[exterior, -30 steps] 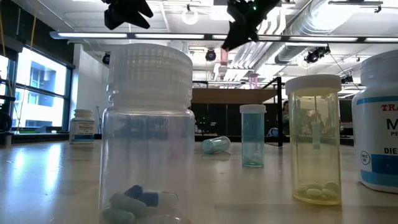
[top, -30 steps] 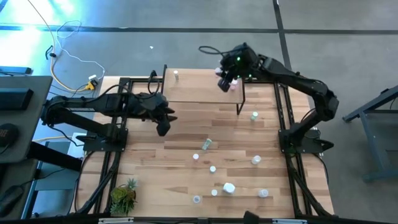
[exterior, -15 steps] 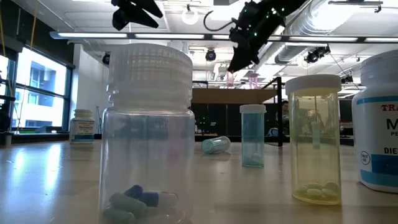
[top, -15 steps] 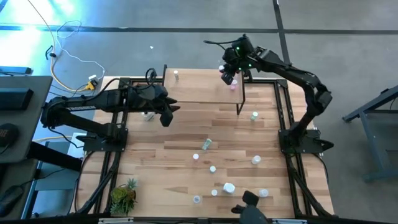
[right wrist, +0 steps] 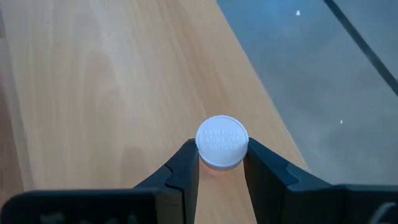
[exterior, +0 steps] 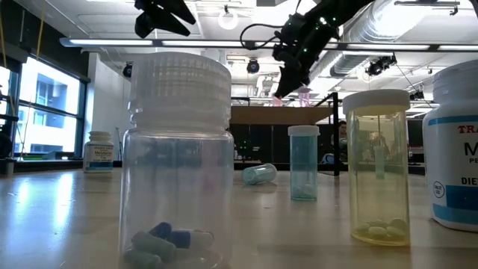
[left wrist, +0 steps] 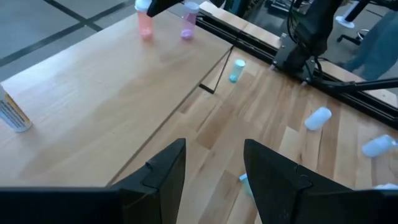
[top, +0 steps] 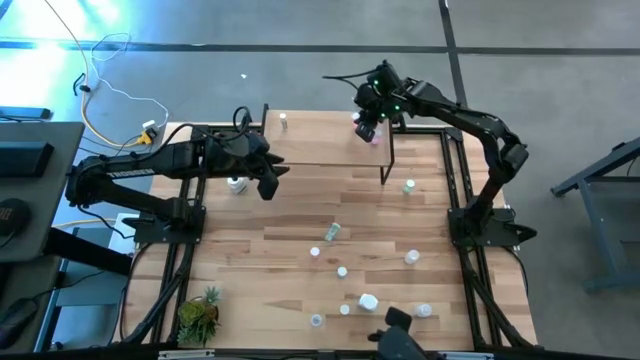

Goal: Pick and place medicine bottles onto shelf by color
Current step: Put the right pink pill bottle on the shelf, then put the top white pill bottle on the shelf

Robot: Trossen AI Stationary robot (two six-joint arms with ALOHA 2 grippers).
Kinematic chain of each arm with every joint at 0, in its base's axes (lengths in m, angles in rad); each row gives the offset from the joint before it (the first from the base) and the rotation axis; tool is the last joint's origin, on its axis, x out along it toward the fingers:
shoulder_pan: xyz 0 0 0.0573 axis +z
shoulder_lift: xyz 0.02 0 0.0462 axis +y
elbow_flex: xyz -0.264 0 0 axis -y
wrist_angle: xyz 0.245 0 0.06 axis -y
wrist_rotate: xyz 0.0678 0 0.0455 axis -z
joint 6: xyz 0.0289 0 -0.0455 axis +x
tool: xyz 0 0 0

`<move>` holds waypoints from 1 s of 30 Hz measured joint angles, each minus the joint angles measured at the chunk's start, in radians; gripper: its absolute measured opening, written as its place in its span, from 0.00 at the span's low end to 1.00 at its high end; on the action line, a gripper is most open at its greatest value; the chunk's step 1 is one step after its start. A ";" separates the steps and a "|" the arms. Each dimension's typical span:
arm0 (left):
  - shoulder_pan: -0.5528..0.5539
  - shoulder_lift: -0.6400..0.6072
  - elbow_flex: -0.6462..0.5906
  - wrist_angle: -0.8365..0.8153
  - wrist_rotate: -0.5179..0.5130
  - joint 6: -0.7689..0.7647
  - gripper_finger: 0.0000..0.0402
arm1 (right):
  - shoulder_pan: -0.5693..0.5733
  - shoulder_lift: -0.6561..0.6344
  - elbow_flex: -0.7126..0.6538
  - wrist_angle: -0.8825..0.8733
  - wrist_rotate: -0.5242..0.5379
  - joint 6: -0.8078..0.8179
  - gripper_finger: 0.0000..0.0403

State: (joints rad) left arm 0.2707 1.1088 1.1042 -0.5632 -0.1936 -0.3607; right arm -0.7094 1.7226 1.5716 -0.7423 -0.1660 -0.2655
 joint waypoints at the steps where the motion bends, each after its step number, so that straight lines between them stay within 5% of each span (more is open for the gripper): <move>1: 0.000 0.000 0.000 0.000 0.003 -0.002 0.38 | 0.000 0.000 0.000 -0.007 0.000 0.001 0.23; 12: 0.000 0.000 0.000 0.000 0.003 -0.002 0.38 | 0.000 -0.002 0.001 -0.043 0.006 0.022 0.24; 30: 0.000 0.000 0.000 -0.057 0.042 -0.003 0.39 | 0.000 0.000 0.044 -0.084 0.007 0.030 0.41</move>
State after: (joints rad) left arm 0.2707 1.1088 1.1038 -0.6205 -0.1515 -0.3637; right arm -0.7090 1.7226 1.6156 -0.8265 -0.1586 -0.2356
